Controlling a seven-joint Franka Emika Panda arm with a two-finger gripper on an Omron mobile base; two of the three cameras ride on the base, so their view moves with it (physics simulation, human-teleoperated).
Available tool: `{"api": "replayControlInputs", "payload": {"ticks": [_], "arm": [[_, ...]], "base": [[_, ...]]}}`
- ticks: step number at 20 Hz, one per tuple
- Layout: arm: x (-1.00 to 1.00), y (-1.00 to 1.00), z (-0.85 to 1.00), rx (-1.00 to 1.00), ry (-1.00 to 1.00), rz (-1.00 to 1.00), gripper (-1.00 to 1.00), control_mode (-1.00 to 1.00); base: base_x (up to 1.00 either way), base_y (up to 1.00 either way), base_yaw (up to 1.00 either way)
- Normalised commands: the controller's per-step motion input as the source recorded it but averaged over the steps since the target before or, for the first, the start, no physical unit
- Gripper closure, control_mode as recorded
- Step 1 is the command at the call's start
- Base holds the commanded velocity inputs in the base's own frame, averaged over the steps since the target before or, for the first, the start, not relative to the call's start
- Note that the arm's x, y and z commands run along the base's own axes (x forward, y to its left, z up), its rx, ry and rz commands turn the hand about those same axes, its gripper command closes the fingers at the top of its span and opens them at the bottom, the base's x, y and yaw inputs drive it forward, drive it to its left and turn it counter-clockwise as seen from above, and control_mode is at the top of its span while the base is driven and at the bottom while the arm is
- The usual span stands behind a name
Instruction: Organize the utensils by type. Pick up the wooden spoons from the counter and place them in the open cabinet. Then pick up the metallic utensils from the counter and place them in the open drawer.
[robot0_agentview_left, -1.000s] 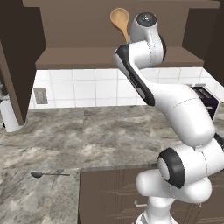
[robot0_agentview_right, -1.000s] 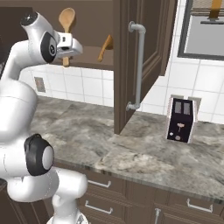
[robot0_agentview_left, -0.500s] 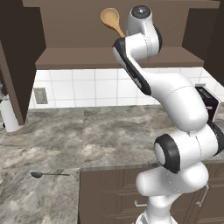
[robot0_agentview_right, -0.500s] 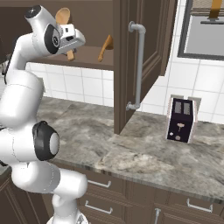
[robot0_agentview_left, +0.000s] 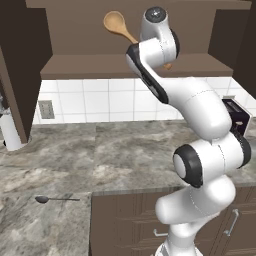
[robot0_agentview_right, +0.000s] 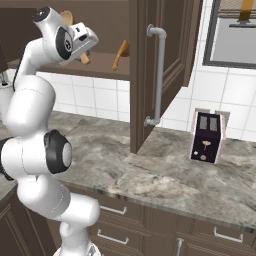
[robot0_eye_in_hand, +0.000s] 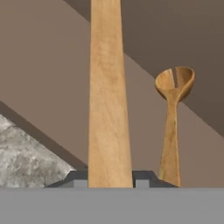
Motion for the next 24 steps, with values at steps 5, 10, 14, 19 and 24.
{"api": "replayControlInputs", "payload": {"ticks": [5,10,14,19,24], "arm": [[0.29,0.00,-0.02,-0.13,-0.03,0.13,1.00,-1.00],[0.32,0.00,-0.05,-0.13,-0.03,0.10,1.00,-1.00],[0.39,0.13,-0.10,-0.12,0.00,0.01,1.00,-1.00],[0.32,0.10,-0.06,-0.03,-0.01,0.00,1.00,-1.00],[0.39,0.05,-0.01,-0.01,0.00,0.00,1.00,-1.00]], "base": [[0.00,0.00,0.00],[0.00,0.00,0.00],[0.00,0.00,0.00],[0.00,0.00,0.00],[0.00,0.00,0.00]]}}
